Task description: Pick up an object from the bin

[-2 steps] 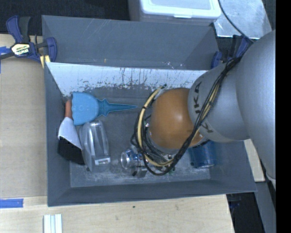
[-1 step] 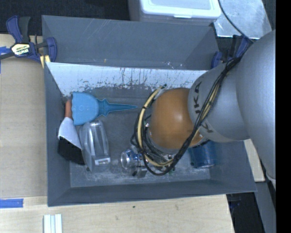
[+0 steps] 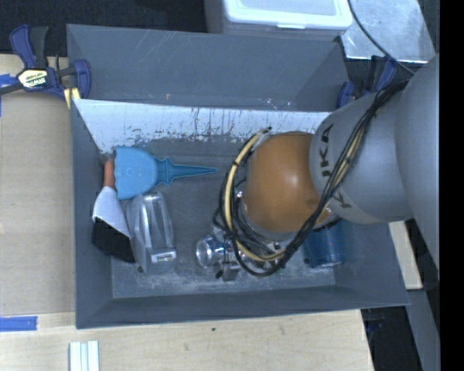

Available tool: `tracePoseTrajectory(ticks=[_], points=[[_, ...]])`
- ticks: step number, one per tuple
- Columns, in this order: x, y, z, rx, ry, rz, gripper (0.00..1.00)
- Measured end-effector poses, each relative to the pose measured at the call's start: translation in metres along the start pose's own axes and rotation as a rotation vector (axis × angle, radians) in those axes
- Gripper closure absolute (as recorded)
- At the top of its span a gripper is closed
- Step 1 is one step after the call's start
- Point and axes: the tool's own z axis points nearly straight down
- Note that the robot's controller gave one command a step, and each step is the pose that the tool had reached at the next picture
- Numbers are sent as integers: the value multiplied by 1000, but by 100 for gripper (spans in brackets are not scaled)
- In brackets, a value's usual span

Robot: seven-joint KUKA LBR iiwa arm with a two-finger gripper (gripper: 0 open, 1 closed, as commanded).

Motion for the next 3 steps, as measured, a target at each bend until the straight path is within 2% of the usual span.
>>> tracePoseTrajectory(ticks=[1, 3], points=[[-4, 0, -34, -1, -13, 0, 100], [-4, 0, -59, -1, -13, 1, 100]])
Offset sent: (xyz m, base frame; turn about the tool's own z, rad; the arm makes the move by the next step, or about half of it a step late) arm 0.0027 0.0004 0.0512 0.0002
